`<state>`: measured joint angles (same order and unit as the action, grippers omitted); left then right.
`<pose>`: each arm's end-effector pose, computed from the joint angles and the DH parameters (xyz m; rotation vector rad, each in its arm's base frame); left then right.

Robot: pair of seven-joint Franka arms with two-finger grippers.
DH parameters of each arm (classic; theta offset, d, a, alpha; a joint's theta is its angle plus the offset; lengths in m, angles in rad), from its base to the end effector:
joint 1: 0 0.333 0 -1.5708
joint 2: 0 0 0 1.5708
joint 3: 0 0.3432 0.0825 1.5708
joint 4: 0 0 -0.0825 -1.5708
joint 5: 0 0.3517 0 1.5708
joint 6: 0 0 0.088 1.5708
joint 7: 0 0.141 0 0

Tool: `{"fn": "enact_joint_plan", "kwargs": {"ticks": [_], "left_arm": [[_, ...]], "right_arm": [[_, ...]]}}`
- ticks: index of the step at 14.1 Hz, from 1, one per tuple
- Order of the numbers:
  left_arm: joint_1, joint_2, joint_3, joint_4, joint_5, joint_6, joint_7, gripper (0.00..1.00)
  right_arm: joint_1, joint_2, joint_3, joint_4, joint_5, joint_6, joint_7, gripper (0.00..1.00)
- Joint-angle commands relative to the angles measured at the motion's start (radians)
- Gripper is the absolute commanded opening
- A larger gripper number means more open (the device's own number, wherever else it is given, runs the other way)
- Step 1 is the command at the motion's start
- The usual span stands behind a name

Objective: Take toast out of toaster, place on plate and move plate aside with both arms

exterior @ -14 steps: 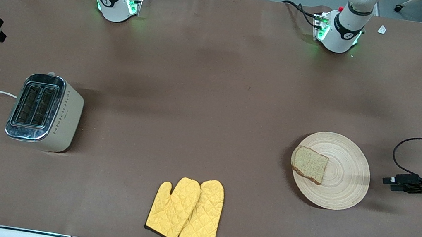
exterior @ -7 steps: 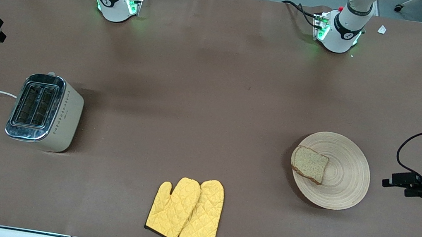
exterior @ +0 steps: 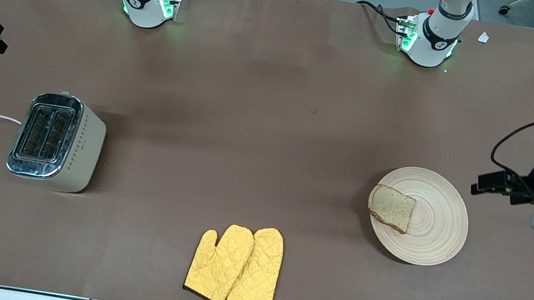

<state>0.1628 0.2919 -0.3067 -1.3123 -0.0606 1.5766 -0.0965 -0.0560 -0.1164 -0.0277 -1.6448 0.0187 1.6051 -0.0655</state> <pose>0.6094 -0.0682 0.5733 2.9958 -0.0525 -0.0472 0.4870 -0.0392 0.6470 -3.1229 0.0282 -0.1220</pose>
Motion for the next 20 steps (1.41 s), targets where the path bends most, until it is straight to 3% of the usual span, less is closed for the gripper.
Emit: {"fn": "enact_joint_plan", "kwargs": {"ticks": [1, 4, 7, 11, 17, 20], "left_arm": [[-0.029, -0.091, 0.003, -0.033, 0.024, -0.058, -0.072, 1.0], [-0.051, -0.149, 0.014, -0.045, 0.025, -0.066, -0.06, 1.0], [-0.114, -0.232, 0.121, -0.132, 0.035, -0.069, -0.02, 1.0], [-0.167, -0.283, 0.19, -0.157, 0.035, -0.17, -0.015, 1.0], [-0.163, -0.468, 0.187, -0.352, 0.036, -0.136, -0.012, 1.0], [-0.164, -0.468, 0.181, -0.343, 0.067, -0.139, -0.002, 1.0]], "right_arm": [[-0.001, 0.001, 0.0, 0.003, -0.013, -0.001, -0.004, 1.0], [-0.001, 0.0, 0.0, 0.003, -0.013, -0.002, -0.004, 1.0], [-0.001, 0.0, 0.0, 0.003, -0.013, -0.005, -0.004, 1.0], [-0.001, 0.0, 0.0, 0.003, -0.013, -0.005, -0.005, 1.0], [0.001, 0.0, 0.0, 0.003, -0.035, 0.001, -0.01, 1.0], [0.004, 0.0, 0.002, 0.003, -0.057, 0.004, -0.014, 1.0]]}}
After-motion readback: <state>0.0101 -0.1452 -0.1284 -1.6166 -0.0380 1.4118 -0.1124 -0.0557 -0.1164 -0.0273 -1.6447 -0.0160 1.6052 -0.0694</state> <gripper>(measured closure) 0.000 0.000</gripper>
